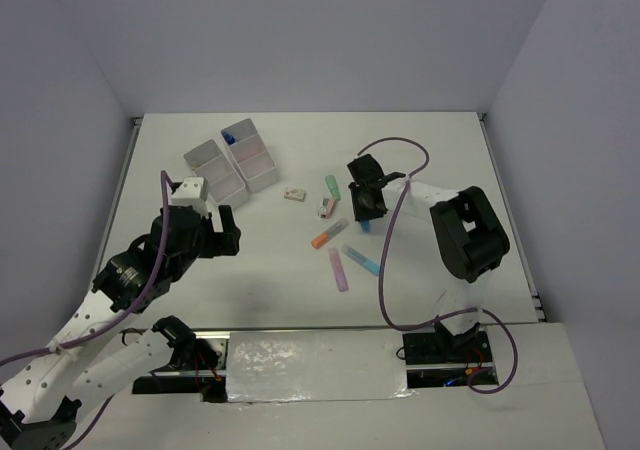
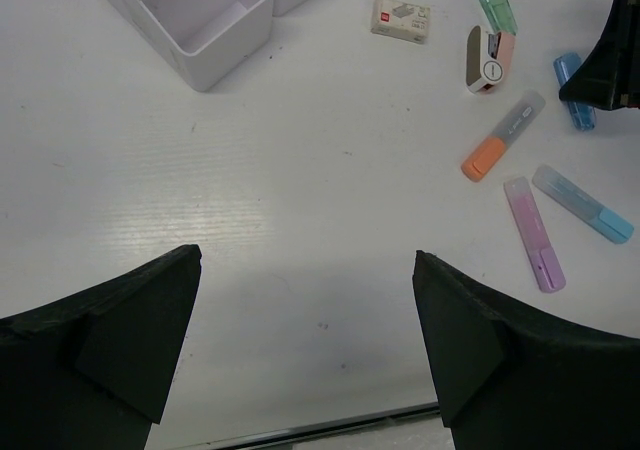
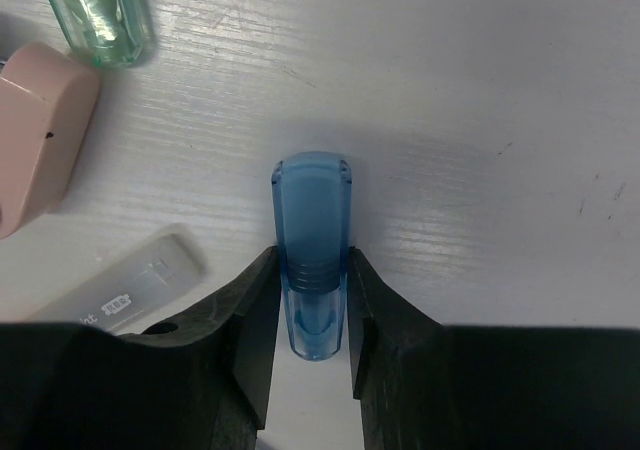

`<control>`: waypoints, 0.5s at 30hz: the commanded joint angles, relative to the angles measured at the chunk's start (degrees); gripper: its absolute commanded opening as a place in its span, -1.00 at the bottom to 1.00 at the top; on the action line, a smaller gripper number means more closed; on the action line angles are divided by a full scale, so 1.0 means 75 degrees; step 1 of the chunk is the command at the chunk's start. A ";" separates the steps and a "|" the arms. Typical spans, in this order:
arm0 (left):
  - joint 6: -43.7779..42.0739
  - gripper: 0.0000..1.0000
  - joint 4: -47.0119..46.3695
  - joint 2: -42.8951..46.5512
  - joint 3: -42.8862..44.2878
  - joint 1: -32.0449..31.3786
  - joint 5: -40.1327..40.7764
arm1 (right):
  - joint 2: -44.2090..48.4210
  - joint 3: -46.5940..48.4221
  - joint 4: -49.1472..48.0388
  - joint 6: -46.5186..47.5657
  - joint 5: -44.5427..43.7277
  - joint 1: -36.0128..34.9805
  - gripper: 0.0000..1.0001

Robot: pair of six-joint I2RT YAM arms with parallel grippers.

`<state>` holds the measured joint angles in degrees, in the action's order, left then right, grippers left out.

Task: Sort the stationery into containers
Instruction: Pick up the stationery from the center of the board, then place the stationery in the storage box.

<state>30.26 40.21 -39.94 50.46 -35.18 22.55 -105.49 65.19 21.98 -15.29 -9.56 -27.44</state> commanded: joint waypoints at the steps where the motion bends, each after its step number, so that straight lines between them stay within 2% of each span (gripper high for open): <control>1: -0.0121 0.99 -0.0298 0.0146 -0.0001 -0.0044 -0.0053 | 0.0177 -0.0208 0.0058 -0.0105 0.0244 0.0014 -1.00; 3: -0.0144 0.99 -0.0310 0.0158 -0.0013 -0.0044 -0.0076 | 0.0424 -0.0091 0.0104 -0.0316 0.0104 0.0026 -1.00; 6: -0.0121 0.99 -0.0287 0.0169 0.0011 -0.0044 -0.0007 | 0.1103 0.0296 0.0152 -0.1332 -0.0295 -0.0009 -1.00; 9: -0.0051 0.99 -0.0228 0.0286 0.0034 -0.0044 0.0169 | 0.2051 0.0367 -0.0607 -0.2375 -0.0437 -0.0172 -1.00; 11: 0.0078 0.99 -0.0170 0.0392 0.0057 -0.0044 0.0356 | 0.2136 0.0379 -0.1602 -0.2869 -0.0075 -0.0266 -1.00; 12: 0.0113 0.99 -0.0088 0.0497 0.0058 -0.0044 0.0601 | 0.1974 0.0355 -0.2662 -0.3208 0.0275 -0.0371 -1.00; 13: 0.0172 0.99 -0.0041 0.0579 0.0069 -0.0044 0.0731 | 0.1810 0.0378 -0.3148 -0.3467 0.1172 -0.0384 -1.00; 15: 0.0417 0.99 0.0111 0.0801 0.0104 -0.0044 0.1070 | 0.0982 0.0553 -0.4585 -0.4377 0.1998 -0.0419 -1.00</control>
<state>31.00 40.69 -36.25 50.46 -35.20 25.76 -92.07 67.02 7.18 -36.29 -5.08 -29.41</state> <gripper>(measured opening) 0.993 0.360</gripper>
